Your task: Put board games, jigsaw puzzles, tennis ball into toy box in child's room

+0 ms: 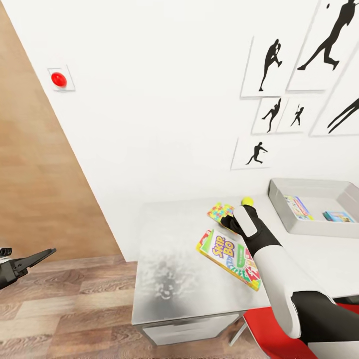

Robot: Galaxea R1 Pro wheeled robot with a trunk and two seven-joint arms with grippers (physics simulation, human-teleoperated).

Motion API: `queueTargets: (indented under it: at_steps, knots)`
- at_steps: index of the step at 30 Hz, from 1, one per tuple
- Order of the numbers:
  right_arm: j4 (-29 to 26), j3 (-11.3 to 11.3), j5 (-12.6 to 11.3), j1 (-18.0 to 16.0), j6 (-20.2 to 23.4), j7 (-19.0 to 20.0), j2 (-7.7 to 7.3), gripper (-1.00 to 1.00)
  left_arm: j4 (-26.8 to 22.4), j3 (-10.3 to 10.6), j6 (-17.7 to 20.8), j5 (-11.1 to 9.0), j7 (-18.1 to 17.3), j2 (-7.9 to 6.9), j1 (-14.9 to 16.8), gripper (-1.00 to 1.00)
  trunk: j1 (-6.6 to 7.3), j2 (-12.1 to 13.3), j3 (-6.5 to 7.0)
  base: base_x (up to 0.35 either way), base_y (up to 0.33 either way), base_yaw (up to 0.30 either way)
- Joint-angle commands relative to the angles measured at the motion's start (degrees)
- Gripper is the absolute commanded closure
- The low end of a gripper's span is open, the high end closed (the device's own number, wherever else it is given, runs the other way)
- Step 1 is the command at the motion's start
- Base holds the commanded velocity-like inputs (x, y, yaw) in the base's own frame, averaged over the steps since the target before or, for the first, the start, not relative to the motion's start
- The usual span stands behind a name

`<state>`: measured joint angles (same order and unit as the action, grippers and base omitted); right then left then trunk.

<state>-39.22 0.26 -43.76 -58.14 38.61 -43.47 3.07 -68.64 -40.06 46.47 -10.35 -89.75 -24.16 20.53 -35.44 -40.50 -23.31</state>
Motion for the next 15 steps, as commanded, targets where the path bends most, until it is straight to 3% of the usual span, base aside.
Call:
queueTargets:
  at_steps: [1, 15]
  knots:
    - [-0.1, 0.0, -0.4, 0.0, 0.1, -0.4, 0.00, -1.00, 0.0, 0.0, 0.6, 0.1, -0.3, -0.01, 0.0, -1.00, -0.01, -0.1, -0.17, 0.005, 0.004, 0.000]
    - [-0.1, -0.1, -0.3, 0.0, 0.1, -0.5, -0.16, -1.00, 0.0, 0.0, 0.6, 0.1, -0.3, 0.06, 0.0, -1.00, -0.01, -0.1, -1.49, 0.001, 0.001, 0.000]
